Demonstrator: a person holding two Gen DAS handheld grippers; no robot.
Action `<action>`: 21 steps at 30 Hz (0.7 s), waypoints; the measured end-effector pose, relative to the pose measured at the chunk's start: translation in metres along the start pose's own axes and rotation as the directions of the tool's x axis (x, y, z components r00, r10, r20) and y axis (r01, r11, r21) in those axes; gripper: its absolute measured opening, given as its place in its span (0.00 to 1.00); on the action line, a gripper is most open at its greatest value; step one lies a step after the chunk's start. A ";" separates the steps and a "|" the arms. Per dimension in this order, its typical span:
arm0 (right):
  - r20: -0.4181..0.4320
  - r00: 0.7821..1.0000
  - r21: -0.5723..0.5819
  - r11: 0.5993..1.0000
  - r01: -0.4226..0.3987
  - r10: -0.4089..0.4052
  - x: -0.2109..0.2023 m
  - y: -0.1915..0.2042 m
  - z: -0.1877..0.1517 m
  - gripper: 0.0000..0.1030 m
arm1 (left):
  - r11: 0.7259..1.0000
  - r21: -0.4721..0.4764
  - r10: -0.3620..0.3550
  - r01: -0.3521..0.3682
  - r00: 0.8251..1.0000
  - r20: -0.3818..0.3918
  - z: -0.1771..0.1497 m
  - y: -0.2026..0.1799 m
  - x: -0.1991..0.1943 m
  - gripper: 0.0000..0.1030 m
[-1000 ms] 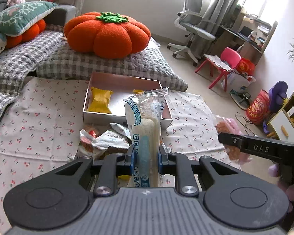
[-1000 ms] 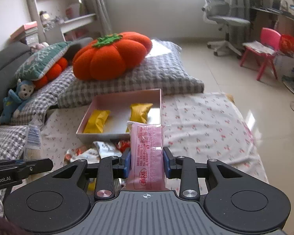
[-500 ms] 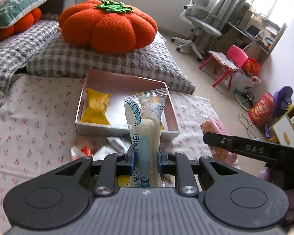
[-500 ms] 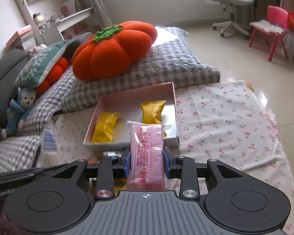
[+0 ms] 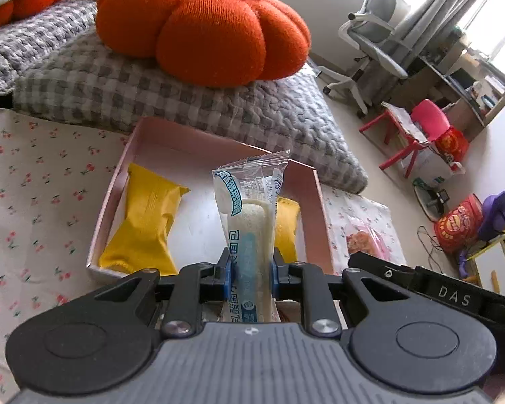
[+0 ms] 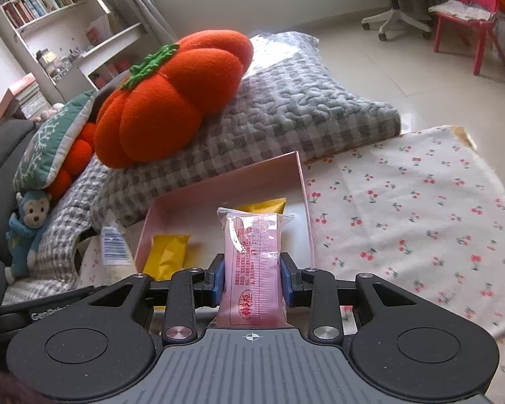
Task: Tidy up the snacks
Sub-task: 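Carry both packets into the pink box and open both tools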
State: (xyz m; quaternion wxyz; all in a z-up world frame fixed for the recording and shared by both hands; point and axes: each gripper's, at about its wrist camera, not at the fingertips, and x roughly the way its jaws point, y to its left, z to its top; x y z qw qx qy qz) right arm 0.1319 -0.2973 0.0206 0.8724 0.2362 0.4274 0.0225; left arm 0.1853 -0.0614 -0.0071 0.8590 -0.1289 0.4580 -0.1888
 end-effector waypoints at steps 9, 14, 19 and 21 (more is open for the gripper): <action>-0.039 0.999 -0.015 0.999 0.031 -0.032 0.053 -0.005 0.007 0.30 | 0.998 0.033 0.047 -0.047 0.999 -0.008 0.008 0.003 0.031 0.19; -0.050 0.998 -0.027 0.999 0.031 -0.032 0.073 -0.009 0.010 0.30 | 0.996 0.041 0.075 -0.075 0.997 -0.007 0.014 0.008 0.040 0.19; -0.050 0.999 -0.024 1.000 0.019 -0.021 0.091 -0.010 0.011 0.30 | 0.992 0.062 0.110 -0.109 0.994 -0.005 0.015 0.012 0.047 0.19; -0.035 0.999 -0.030 0.999 0.016 -0.017 0.094 -0.010 0.013 0.31 | 0.989 0.078 0.124 -0.123 0.992 -0.007 0.014 0.013 0.050 0.19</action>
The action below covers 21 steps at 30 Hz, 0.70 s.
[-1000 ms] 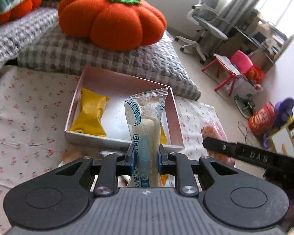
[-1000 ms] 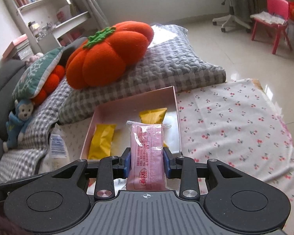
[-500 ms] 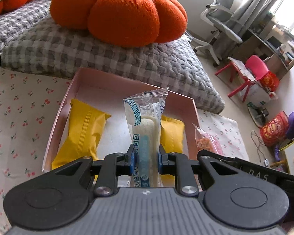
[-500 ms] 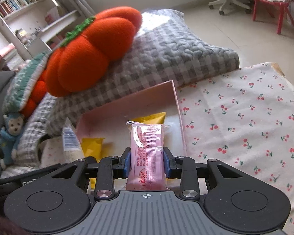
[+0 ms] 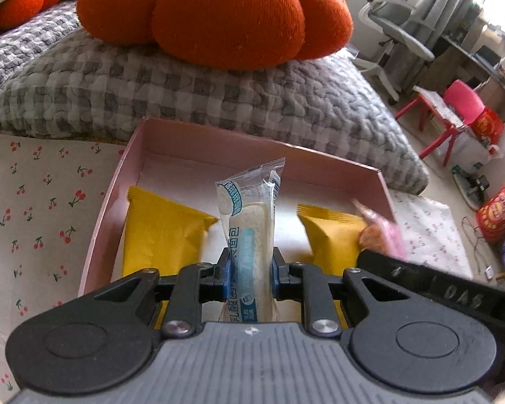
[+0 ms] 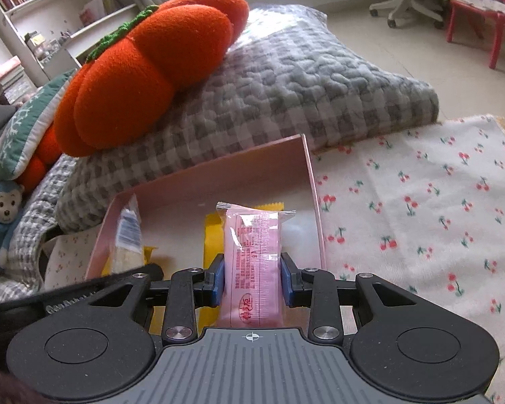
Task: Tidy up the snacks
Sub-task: 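Carry both packets into the pink box and open both tools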
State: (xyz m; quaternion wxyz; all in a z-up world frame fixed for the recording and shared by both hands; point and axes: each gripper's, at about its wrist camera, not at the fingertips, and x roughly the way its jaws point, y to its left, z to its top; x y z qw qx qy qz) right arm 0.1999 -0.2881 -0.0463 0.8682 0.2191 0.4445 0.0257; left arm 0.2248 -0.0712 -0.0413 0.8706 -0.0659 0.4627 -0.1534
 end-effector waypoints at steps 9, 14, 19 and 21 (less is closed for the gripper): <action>0.069 0.996 -0.061 0.996 0.062 -0.058 0.008 0.000 0.012 0.31 | 0.999 0.046 0.016 -0.018 0.999 0.034 0.001 -0.005 0.005 0.19; 0.089 0.994 -0.074 0.995 0.069 -0.062 0.012 0.001 0.013 0.33 | 0.997 0.071 0.013 -0.017 0.998 0.062 0.003 -0.011 0.001 0.28; 0.103 0.994 -0.022 0.999 0.031 -0.028 0.000 -0.002 0.019 0.55 | 0.998 0.057 0.014 -0.018 0.996 0.084 0.004 -0.013 -0.009 0.57; 0.109 0.994 -0.019 0.999 0.030 -0.027 -0.007 -0.001 0.020 0.57 | 0.998 0.060 0.008 -0.012 0.997 0.073 0.003 -0.013 -0.014 0.61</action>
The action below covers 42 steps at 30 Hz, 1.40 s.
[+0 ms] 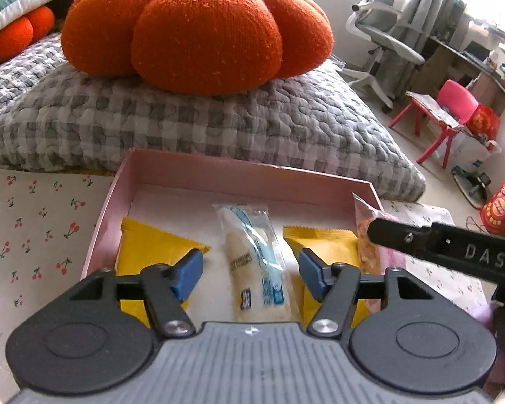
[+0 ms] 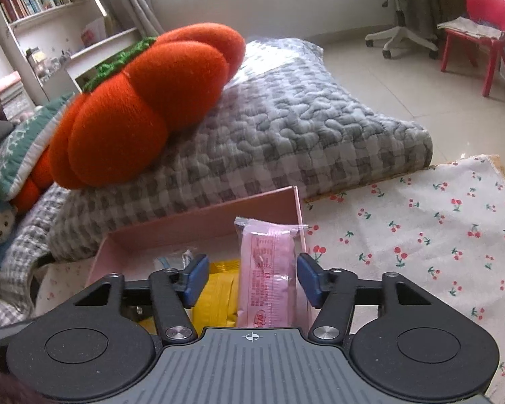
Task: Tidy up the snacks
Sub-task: 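Carry both packets into the pink box and open both tools, then move both tools back over the remaining snacks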
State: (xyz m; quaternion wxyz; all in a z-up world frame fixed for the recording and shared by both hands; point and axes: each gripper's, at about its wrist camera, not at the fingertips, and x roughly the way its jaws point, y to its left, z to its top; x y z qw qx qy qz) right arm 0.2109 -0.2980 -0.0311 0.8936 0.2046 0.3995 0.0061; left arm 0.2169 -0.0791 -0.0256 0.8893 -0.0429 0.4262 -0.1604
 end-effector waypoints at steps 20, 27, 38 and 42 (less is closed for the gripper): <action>-0.010 1.000 -0.057 0.998 0.002 -0.002 -0.088 0.015 -0.014 0.83 | 0.998 0.054 0.024 -0.025 1.000 0.012 -0.027 0.001 -0.077 0.90; -0.065 0.998 -0.113 0.993 -0.034 0.027 -0.106 0.021 -0.037 0.90 | 0.996 0.081 0.039 -0.041 0.999 0.019 -0.050 0.017 -0.096 0.99; -0.122 0.991 -0.207 0.975 -0.075 0.050 -0.113 0.018 -0.091 0.92 | 0.998 0.047 0.044 -0.046 0.998 0.052 -0.101 0.051 -0.111 1.00; -0.124 0.991 -0.229 0.970 -0.077 0.049 -0.108 0.007 -0.108 0.92 | 0.999 0.047 0.023 -0.026 0.997 0.069 -0.120 0.060 -0.105 1.00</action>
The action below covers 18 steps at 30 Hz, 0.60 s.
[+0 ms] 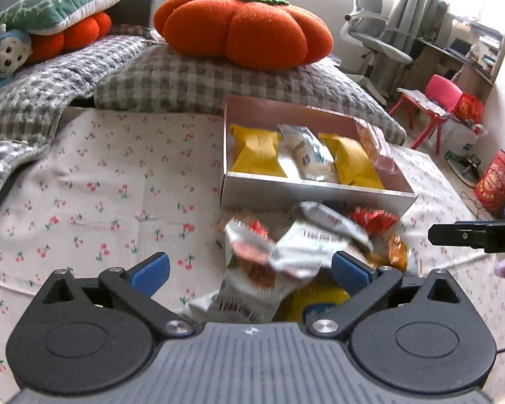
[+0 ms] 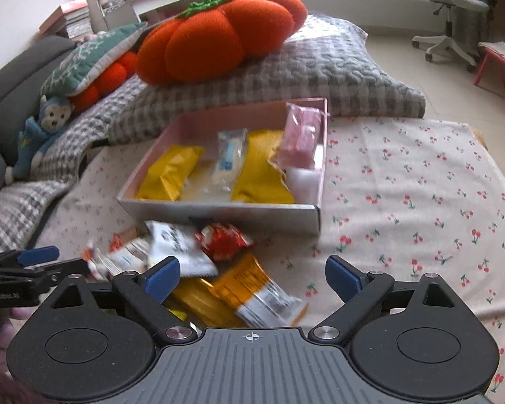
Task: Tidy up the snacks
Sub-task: 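Move both tools back over the remaining snacks, then grasp the white nut-kernel packet with the left tool and lift it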
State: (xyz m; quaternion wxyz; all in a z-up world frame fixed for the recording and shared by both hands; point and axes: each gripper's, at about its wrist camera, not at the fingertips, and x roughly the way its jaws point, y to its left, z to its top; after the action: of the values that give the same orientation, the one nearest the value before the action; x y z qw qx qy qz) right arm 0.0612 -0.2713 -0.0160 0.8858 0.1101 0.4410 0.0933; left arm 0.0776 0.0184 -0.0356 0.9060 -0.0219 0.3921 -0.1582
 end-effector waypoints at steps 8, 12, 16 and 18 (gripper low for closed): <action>0.031 0.999 -0.174 0.985 0.016 -0.010 0.017 -0.002 -0.034 0.92 | 0.997 0.032 -0.078 0.077 0.996 0.047 -0.028 0.005 0.005 0.99; 0.011 1.000 -0.205 0.979 -0.008 0.011 0.029 0.002 -0.039 0.92 | 0.993 0.068 -0.102 0.100 0.994 0.040 -0.032 0.003 0.014 0.94; -0.010 1.000 -0.205 0.979 -0.020 0.018 0.042 0.005 -0.040 0.92 | 0.991 0.056 -0.124 0.123 0.992 0.011 -0.032 0.008 0.020 0.84; -0.012 1.000 -0.210 0.977 -0.030 0.028 0.046 0.007 -0.040 0.92 | 0.990 0.047 -0.133 0.133 0.991 0.008 -0.032 0.011 0.020 0.75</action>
State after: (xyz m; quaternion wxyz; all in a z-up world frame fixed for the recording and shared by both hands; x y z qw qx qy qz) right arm 0.0557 -0.2483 -0.0731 0.8890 0.0220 0.4310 0.1530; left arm 0.0706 0.0256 -0.0734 0.8959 -0.0277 0.3808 -0.2273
